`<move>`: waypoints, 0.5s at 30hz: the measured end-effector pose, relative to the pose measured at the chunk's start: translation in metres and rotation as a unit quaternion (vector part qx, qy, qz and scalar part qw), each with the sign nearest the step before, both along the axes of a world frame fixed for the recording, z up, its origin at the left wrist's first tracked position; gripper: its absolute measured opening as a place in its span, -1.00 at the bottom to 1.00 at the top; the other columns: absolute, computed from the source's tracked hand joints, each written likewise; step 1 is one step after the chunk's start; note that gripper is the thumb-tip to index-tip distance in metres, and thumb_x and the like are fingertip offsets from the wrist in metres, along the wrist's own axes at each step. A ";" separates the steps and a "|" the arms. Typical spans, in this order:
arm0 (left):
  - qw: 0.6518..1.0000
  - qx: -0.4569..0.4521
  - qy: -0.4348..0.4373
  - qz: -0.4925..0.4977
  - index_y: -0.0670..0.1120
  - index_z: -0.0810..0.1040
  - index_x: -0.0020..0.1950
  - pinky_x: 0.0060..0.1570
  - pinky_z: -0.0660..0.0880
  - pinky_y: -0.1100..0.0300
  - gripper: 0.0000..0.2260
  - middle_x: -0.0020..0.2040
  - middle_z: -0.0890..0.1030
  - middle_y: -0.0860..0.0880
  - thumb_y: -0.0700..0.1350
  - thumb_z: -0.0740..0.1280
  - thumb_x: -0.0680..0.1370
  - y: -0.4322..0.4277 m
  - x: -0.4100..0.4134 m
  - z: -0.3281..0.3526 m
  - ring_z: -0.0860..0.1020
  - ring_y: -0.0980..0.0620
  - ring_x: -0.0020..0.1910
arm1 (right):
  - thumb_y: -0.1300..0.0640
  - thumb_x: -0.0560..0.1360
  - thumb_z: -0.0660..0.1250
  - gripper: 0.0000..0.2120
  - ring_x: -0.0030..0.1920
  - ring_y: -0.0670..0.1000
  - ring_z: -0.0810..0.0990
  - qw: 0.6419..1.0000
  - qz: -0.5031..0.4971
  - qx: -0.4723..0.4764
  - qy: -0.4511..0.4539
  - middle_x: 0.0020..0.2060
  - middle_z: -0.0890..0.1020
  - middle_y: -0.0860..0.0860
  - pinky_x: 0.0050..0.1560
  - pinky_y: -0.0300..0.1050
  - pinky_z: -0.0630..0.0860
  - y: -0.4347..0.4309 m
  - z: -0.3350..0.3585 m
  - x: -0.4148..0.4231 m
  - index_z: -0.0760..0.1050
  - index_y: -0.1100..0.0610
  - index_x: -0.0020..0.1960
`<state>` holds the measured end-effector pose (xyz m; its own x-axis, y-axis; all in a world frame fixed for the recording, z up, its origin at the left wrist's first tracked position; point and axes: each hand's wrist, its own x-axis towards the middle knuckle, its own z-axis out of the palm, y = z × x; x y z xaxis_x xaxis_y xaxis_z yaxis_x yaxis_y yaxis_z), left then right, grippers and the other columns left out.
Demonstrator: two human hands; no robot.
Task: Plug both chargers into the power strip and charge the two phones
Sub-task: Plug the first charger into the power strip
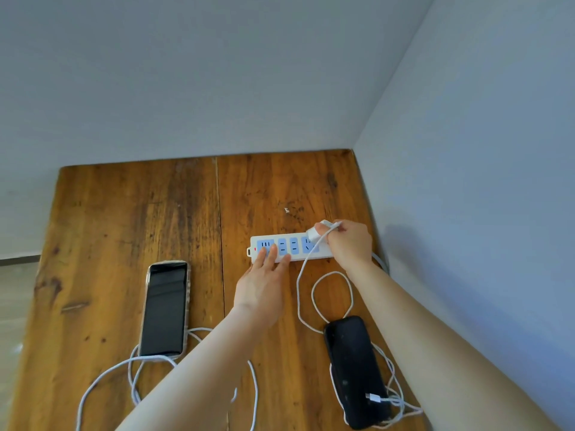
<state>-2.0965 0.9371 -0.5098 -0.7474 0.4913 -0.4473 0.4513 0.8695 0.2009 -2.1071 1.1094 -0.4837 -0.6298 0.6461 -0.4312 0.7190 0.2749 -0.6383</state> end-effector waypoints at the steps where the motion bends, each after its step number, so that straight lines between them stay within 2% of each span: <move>1: 1.000 -0.003 -0.002 0.001 0.11 -0.09 0.58 0.17 0.50 0.12 -0.27 0.61 -0.10 0.00 -0.16 0.28 0.57 0.001 -0.001 0.002 -0.12 -0.06 0.57 | -0.11 0.43 0.40 -0.73 -0.37 -0.12 0.56 1.000 0.024 0.017 0.005 -0.10 0.68 0.04 -0.47 -0.36 0.35 -0.001 0.002 -0.001 0.56 0.09 -0.05; 5: 1.000 -0.012 -0.011 -0.004 0.11 -0.08 0.58 0.07 0.55 0.12 -0.30 0.61 -0.07 -0.01 -0.15 0.27 0.58 0.003 -0.004 0.007 -0.08 -0.07 0.57 | -0.09 0.41 0.43 -0.59 -0.24 -0.09 0.60 0.995 0.082 0.055 0.033 -0.03 0.67 0.05 -0.48 -0.39 0.41 -0.010 0.008 0.000 0.54 0.10 0.16; 15: 0.999 -0.028 -0.023 -0.016 0.11 -0.09 0.59 0.07 0.55 0.11 -0.30 0.61 -0.08 -0.01 -0.11 0.27 0.59 0.003 -0.007 0.011 -0.08 -0.08 0.57 | 0.02 0.44 0.43 -0.54 -0.09 0.03 0.68 0.990 0.102 0.083 0.059 0.14 0.63 0.10 -0.45 -0.37 0.52 -0.029 0.003 0.011 0.48 0.09 0.30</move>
<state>-2.1035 0.9398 -0.4983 -0.7098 0.4884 -0.5076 0.4708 0.8649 0.1738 -2.0960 1.0806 -0.4803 -0.7939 0.5564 -0.2454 0.5608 0.5136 -0.6494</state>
